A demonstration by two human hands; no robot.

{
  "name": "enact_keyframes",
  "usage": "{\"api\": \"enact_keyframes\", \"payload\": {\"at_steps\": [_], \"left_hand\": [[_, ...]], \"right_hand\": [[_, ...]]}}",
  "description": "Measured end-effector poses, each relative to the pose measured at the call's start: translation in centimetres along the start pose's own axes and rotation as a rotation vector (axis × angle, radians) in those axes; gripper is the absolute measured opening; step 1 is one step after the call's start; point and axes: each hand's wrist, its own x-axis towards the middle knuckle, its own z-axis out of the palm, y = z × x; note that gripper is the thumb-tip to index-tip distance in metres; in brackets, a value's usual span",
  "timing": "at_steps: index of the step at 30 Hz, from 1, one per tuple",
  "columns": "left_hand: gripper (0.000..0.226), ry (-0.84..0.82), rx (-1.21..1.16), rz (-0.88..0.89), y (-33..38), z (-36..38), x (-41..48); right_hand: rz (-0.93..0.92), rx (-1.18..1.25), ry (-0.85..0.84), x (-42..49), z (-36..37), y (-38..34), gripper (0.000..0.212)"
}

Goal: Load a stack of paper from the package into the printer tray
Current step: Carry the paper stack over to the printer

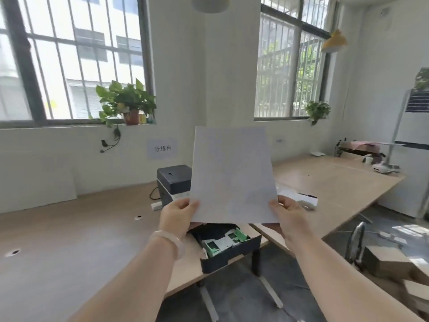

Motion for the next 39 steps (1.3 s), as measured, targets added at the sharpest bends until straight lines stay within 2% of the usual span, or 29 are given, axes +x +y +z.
{"api": "enact_keyframes", "payload": {"at_steps": [11, 17, 22, 29, 34, 39], "left_hand": [[0.015, 0.208, 0.000, 0.082, 0.4, -15.7, 4.6], [0.014, 0.245, -0.026, 0.090, -0.2, -20.5, 8.6], [0.019, 0.289, -0.041, 0.082, -1.2, -22.7, 11.5], [0.016, 0.374, -0.023, 0.042, -4.2, -22.9, 15.7], [0.018, 0.429, -0.005, -0.004, -7.7, -22.0, 18.3], [0.018, 0.513, 0.004, -0.079, -11.7, -20.6, 20.8]], "right_hand": [[0.107, 0.035, -0.314, 3.1, 16.9, 6.6, 0.015], [0.235, 0.076, -0.354, 5.8, 23.3, 9.2, 0.019], [0.341, 0.099, -0.419, 8.7, 26.2, 10.8, 0.016], [0.480, 0.077, -0.628, 15.0, 29.6, 12.0, 0.028], [0.400, 0.070, -0.690, 21.4, 31.6, 14.1, 0.029], [0.497, -0.067, -0.733, 26.4, 33.1, 18.4, 0.028]]}}
